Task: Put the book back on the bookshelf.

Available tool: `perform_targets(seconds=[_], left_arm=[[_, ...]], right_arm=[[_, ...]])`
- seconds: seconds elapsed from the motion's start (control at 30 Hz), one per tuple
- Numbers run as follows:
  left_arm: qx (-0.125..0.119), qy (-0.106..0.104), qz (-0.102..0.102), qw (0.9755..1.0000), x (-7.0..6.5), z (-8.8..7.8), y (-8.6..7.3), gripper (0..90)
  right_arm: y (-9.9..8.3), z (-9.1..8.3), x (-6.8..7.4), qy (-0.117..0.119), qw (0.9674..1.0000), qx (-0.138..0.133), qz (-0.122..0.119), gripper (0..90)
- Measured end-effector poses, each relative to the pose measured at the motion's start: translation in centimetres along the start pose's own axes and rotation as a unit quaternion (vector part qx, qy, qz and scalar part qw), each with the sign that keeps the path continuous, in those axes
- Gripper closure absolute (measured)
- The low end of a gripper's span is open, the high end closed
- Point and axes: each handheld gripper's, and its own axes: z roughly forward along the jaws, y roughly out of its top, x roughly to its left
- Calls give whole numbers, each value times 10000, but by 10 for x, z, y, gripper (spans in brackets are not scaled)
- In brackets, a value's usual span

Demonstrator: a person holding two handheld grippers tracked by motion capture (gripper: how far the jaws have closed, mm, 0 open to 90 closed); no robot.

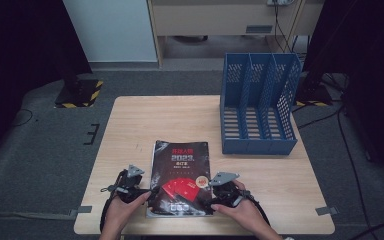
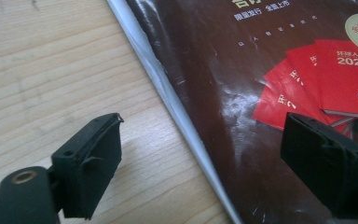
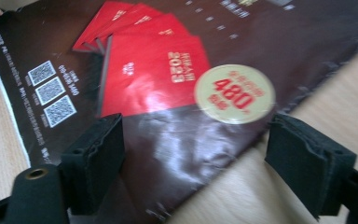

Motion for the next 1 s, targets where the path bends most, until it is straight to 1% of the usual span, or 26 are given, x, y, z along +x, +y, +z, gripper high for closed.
perform_targets(seconds=[0.03,0.13,0.37,0.47,0.53,0.57,0.6,0.63,0.73,0.77,0.8,0.87,1.0], left_arm=[[11,-8,44,10000,-2,1,1,146],[44,2,79,10000,-3,3,2,156],[243,-38,80,9997,-4,12,4,221],[233,-24,76,9997,-4,13,4,233],[206,-22,45,9998,-4,13,4,248],[149,-144,-21,9998,-4,13,5,298],[149,-144,-21,9998,-4,13,5,322],[137,-291,-82,9994,-5,13,6,345],[131,-238,-85,9996,-5,13,6,389],[87,-302,-288,9991,-2,12,6,415],[87,-302,-288,9991,-2,12,6,435],[21,-397,-427,9983,2,9,5,451],[7,-441,-385,9983,1,7,5,477]], right_arm=[[0,3,3,-7,10000,-33,-32,152],[1,5,3,-46,10000,-52,-29,136],[1,5,5,-98,9999,-24,-73,135],[1,5,5,-97,9999,-24,-73,135],[1,5,5,-106,9999,-24,-85,135],[1,6,5,-120,9999,-34,-84,135],[1,6,5,-120,9999,-34,-84,135],[1,6,5,-124,9999,-32,-90,135],[1,6,5,-135,9999,-34,-84,135],[1,6,6,-141,9999,-31,-93,135],[1,6,6,-141,9999,-31,-93,135],[1,6,6,-146,9998,-37,-95,135],[1,6,6,-143,9998,-35,-92,135]])
